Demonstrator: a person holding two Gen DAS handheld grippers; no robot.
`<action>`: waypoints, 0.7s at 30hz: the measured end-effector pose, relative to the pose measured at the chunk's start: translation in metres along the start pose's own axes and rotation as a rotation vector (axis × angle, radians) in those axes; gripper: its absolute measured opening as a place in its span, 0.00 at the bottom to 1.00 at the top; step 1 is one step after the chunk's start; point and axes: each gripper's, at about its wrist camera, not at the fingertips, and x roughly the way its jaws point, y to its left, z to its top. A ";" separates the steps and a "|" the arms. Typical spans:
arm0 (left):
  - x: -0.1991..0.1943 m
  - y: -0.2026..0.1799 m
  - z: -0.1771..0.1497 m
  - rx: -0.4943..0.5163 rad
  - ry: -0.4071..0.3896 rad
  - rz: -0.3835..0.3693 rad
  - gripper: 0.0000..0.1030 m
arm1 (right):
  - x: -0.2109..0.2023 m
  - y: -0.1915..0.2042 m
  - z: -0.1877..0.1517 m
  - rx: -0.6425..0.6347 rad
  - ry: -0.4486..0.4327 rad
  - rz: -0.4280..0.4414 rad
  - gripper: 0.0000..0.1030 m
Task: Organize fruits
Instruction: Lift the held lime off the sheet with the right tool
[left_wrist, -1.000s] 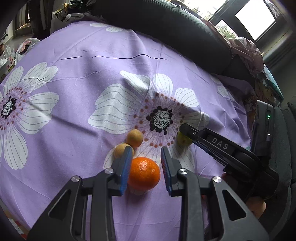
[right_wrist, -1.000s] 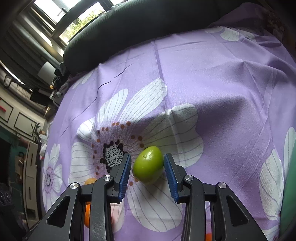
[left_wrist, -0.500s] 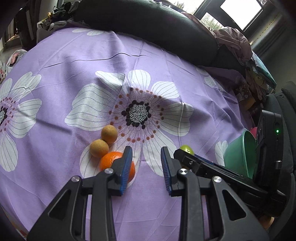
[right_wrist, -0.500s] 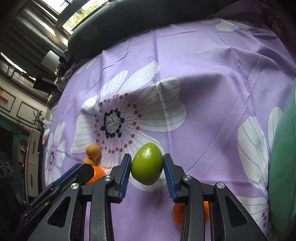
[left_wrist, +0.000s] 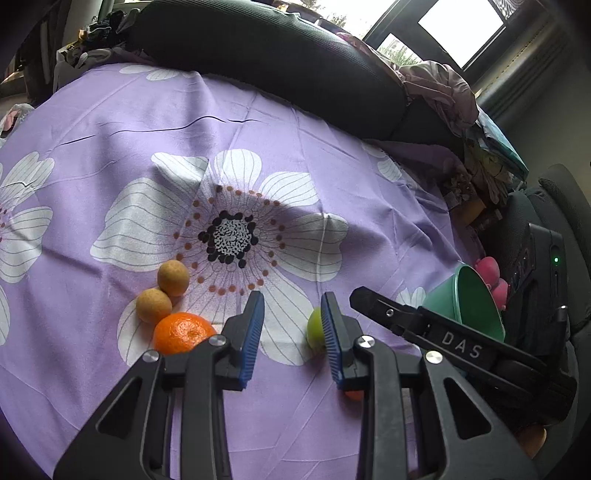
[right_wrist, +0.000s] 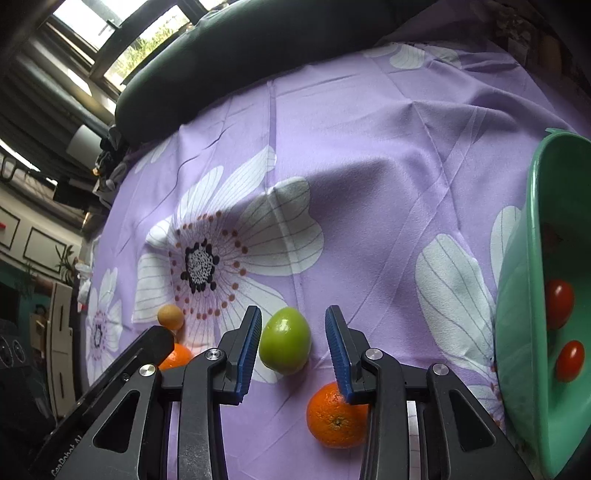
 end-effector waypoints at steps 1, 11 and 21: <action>0.003 -0.004 -0.001 0.014 0.010 -0.016 0.29 | -0.002 -0.003 0.001 0.014 -0.007 0.022 0.36; 0.042 -0.023 -0.015 0.098 0.141 -0.075 0.28 | 0.022 -0.011 0.000 0.093 0.081 0.077 0.36; 0.054 -0.024 -0.018 0.112 0.171 -0.066 0.28 | 0.030 -0.012 -0.002 0.088 0.122 0.083 0.36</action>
